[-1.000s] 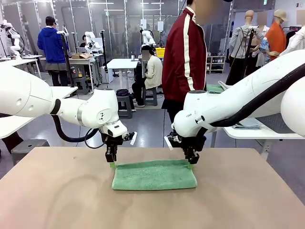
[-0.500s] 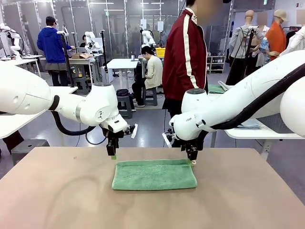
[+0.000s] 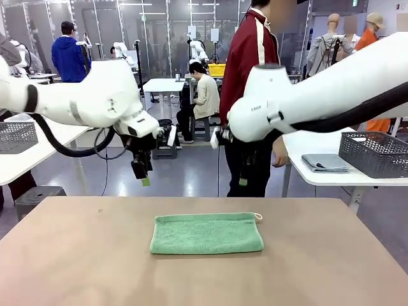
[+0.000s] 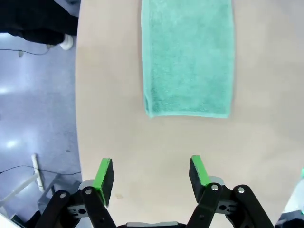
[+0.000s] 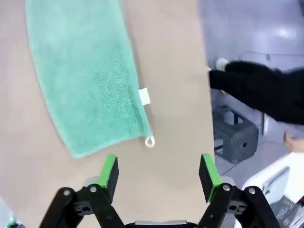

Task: Fold the towels and place them in the basket.
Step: When a person lays out a Towel with hook on the table, fold it in half twice.

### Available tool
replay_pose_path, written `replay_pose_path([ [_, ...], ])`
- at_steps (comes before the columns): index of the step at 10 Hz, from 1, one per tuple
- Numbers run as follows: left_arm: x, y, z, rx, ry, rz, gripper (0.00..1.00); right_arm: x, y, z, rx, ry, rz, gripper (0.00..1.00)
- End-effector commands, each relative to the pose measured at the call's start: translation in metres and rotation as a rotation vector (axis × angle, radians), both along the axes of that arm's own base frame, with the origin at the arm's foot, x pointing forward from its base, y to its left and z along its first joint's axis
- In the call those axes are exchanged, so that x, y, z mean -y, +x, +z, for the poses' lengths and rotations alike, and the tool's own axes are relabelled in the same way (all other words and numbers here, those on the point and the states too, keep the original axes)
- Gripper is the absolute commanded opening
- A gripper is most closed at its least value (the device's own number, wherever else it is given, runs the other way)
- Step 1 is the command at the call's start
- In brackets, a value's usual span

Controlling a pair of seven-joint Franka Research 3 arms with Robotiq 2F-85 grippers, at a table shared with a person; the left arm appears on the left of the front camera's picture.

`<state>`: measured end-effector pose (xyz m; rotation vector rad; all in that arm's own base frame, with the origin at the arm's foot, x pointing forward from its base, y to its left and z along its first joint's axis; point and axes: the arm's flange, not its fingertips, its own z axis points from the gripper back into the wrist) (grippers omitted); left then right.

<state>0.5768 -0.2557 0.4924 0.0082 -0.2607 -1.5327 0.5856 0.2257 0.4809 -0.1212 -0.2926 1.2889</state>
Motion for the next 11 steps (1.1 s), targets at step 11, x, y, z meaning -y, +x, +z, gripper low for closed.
replay_pose_path([
  [11,-0.116,-0.072,-0.027,0.15,-0.471,-0.014,0.81,0.101,-0.164,-0.041,-0.189,0.679,-0.903,0.85],
])
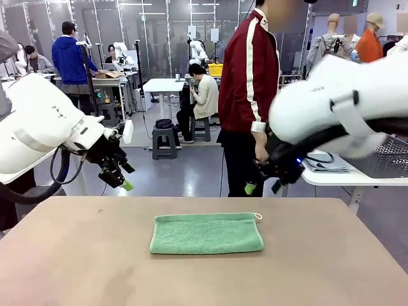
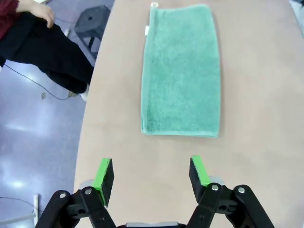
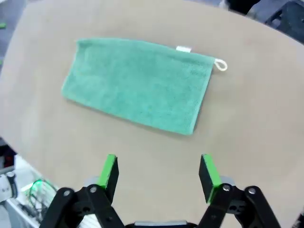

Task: Fold the towels and place them in the basket.
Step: When a person lays out a Towel with hook on the table, fold it in half twice.

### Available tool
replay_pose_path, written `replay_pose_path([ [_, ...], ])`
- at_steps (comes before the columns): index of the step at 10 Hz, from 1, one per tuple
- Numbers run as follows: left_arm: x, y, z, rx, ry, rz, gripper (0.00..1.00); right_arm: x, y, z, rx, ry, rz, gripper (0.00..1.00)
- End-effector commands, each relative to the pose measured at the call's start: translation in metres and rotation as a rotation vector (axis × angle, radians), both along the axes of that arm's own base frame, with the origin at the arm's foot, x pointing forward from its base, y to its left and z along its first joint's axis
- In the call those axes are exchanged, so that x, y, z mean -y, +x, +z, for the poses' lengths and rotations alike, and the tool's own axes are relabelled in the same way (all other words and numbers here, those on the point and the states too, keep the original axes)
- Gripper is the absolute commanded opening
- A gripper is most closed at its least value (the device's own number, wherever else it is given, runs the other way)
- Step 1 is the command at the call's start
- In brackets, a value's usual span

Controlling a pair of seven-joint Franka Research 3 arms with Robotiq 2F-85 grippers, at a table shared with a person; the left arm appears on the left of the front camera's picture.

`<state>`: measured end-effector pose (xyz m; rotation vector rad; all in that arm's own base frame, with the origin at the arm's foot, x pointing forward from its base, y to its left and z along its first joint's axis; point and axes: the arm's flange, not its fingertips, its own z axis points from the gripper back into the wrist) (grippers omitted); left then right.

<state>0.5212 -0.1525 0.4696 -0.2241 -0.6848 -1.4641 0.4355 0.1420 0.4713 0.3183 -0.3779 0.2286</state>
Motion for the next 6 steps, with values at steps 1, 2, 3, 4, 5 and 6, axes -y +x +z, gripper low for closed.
replay_pose_path([
  [1,-0.02,-0.022,-0.003,-0.004,-0.1,-0.001,0.81,0.035,-0.02,-0.043,0.077,0.167,0.043,0.85],
  [2,-0.029,-0.029,-0.002,-0.03,-0.153,0.006,0.81,0.051,-0.026,-0.05,0.107,0.222,0.037,0.85],
  [3,-0.039,-0.035,-0.002,-0.029,-0.183,-0.001,0.81,0.061,-0.029,-0.055,0.119,0.257,0.035,0.85],
  [4,-0.05,-0.042,-0.002,-0.028,-0.2,-0.011,0.81,0.068,-0.025,-0.057,0.132,0.309,0.075,0.85],
  [5,-0.061,-0.045,-0.004,-0.026,-0.223,-0.025,0.81,0.074,-0.02,-0.058,0.125,0.336,0.098,0.85],
  [6,-0.07,-0.046,-0.006,-0.032,-0.244,-0.03,0.81,0.077,-0.013,-0.056,0.11,0.355,0.123,0.85],
])
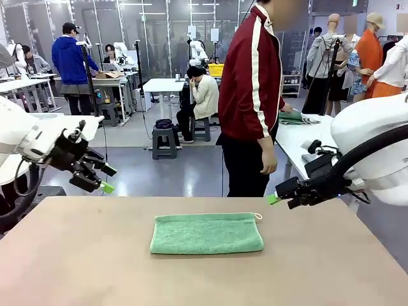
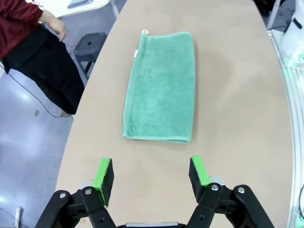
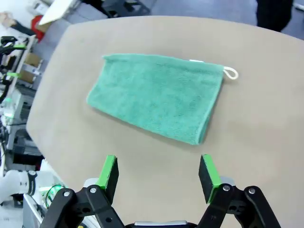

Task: Fold the towels and place them in the basket.
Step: When a person lays out a Towel with hook on the table, fold it in half twice.

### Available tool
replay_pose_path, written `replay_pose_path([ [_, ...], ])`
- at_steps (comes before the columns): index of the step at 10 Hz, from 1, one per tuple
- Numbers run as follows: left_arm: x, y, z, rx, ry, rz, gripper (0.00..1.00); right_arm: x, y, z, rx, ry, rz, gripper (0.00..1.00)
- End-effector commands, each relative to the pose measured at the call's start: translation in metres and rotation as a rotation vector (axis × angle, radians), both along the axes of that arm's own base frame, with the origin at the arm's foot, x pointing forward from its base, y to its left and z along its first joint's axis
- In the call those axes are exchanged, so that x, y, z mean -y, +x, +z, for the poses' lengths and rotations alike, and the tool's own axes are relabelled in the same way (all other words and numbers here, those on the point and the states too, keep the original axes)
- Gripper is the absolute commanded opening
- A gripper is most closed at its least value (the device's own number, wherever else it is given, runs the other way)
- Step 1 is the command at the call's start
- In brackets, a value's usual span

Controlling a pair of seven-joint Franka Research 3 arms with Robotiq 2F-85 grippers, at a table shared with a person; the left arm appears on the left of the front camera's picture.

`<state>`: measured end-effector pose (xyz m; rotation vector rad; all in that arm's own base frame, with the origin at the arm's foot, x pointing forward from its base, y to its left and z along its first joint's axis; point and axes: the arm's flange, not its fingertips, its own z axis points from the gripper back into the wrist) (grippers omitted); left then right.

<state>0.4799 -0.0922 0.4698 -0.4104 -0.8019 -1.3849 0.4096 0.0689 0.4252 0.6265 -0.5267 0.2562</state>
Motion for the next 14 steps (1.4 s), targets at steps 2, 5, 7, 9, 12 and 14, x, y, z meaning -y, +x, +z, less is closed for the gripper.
replay_pose_path([
  [2,-0.03,-0.004,-0.014,-0.005,-0.095,-0.091,0.81,-0.004,-0.002,0.0,-0.007,-0.032,-0.036,0.85],
  [5,-0.049,0.001,-0.022,-0.042,-0.147,-0.118,0.81,-0.004,-0.002,0.0,-0.007,-0.032,-0.036,0.85],
  [7,-0.042,0.007,-0.027,-0.094,-0.106,-0.1,0.81,-0.004,-0.002,0.0,-0.007,-0.032,-0.036,0.85],
  [9,-0.049,-0.005,-0.025,-0.061,-0.111,-0.097,0.81,0.0,-0.002,0.001,0.006,-0.047,-0.012,0.85],
  [12,-0.049,-0.005,-0.025,-0.061,-0.111,-0.097,0.81,-0.031,0.046,-0.012,-0.191,-0.004,-0.04,0.85],
  [14,-0.049,-0.005,-0.025,-0.061,-0.111,-0.097,0.81,-0.046,0.075,-0.037,-0.267,-0.05,-0.111,0.85],
])
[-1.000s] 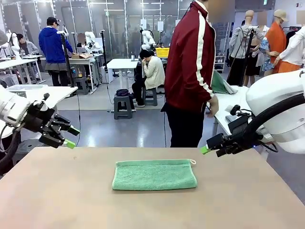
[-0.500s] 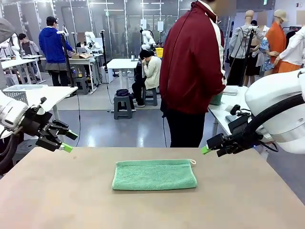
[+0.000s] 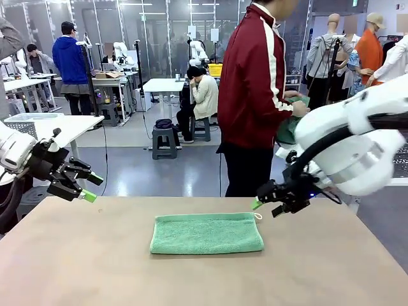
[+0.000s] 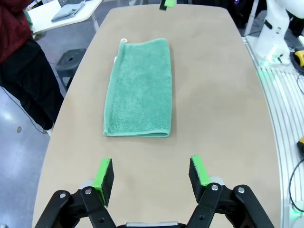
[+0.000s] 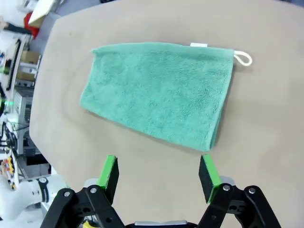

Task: Fold the towels and place them in the basket.
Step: When a person lays out a Towel with hook on the table, fold it in half twice.

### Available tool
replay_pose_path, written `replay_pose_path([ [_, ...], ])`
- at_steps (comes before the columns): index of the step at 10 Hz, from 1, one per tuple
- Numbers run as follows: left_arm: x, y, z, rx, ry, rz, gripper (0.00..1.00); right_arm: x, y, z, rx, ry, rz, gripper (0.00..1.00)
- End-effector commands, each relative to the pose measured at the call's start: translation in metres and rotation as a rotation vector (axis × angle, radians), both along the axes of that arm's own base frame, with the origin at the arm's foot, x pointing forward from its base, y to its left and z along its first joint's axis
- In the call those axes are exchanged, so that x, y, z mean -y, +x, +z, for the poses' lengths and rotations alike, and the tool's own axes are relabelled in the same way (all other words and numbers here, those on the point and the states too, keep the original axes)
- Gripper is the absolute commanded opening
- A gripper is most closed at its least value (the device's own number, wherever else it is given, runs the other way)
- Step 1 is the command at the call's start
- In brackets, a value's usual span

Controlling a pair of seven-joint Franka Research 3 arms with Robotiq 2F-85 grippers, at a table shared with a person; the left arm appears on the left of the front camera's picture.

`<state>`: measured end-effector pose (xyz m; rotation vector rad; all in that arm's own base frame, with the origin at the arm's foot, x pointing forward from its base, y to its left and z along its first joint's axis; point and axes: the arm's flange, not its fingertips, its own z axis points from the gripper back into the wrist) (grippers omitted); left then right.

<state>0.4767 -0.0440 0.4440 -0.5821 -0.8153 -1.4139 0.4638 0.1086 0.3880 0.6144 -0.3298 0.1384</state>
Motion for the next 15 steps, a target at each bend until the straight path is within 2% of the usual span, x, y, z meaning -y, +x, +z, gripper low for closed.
replay_pose_path([
  [1,0.0,-0.002,0.001,0.004,-0.002,-0.001,0.81,-0.014,0.031,-0.016,-0.088,-0.073,-0.098,0.85],
  [3,0.0,-0.002,0.001,0.004,-0.002,-0.001,0.81,-0.022,0.04,-0.047,-0.156,-0.156,-0.134,0.85],
  [7,0.0,-0.002,0.001,0.004,-0.002,-0.001,0.81,-0.043,0.049,-0.083,-0.17,-0.256,-0.122,0.85],
  [15,0.0,-0.002,0.001,0.004,-0.002,-0.001,0.81,-0.057,0.087,-0.095,-0.201,-0.343,-0.103,0.85],
])
